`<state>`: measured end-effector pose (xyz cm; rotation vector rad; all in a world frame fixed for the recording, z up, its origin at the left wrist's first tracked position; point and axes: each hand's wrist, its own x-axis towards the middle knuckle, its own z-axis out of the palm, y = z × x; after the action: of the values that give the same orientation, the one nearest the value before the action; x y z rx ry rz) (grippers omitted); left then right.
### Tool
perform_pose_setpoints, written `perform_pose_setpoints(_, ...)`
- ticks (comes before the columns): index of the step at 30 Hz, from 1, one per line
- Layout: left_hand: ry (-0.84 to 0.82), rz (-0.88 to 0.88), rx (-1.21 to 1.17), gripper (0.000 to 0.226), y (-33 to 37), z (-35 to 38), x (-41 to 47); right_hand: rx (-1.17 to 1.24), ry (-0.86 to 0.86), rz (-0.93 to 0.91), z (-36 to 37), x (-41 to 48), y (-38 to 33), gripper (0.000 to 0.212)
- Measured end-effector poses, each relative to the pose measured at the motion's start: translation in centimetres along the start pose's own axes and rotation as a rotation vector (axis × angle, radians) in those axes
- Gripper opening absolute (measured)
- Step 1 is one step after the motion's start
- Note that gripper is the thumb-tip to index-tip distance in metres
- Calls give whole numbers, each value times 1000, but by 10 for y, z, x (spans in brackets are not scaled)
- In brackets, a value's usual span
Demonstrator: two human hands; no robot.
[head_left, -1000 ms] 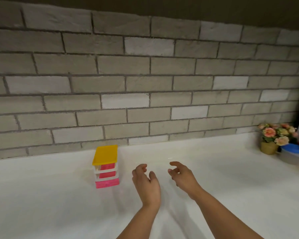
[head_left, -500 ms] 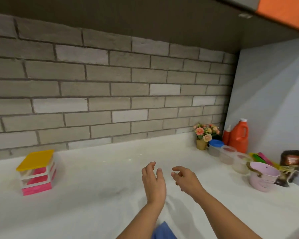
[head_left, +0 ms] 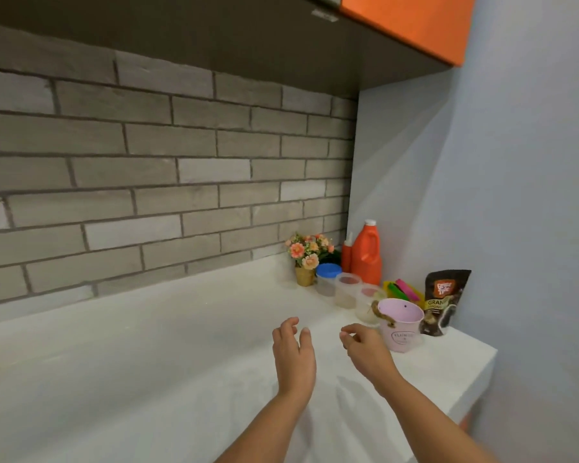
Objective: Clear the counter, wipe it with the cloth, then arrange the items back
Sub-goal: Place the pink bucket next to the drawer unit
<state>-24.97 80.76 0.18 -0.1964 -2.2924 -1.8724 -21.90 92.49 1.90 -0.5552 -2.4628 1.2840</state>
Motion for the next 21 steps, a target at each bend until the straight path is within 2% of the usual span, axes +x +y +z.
perform_pose_setpoints(6,-131,-31,19,26,-1,57,21,3,334,52,-30,36,38,34)
perform_pose_setpoints(10,-210,-62,33,27,-5,89,27,45,453,142,-53,62,64,46)
perform_pose_setpoints(14,-264,-132,20,31,-4,117,39,110,472,246,-70,92,89,47)
perform_pose_setpoints(21,-287,-259,-44,44,0,169,61,303,375,375,-86,138,123,51)
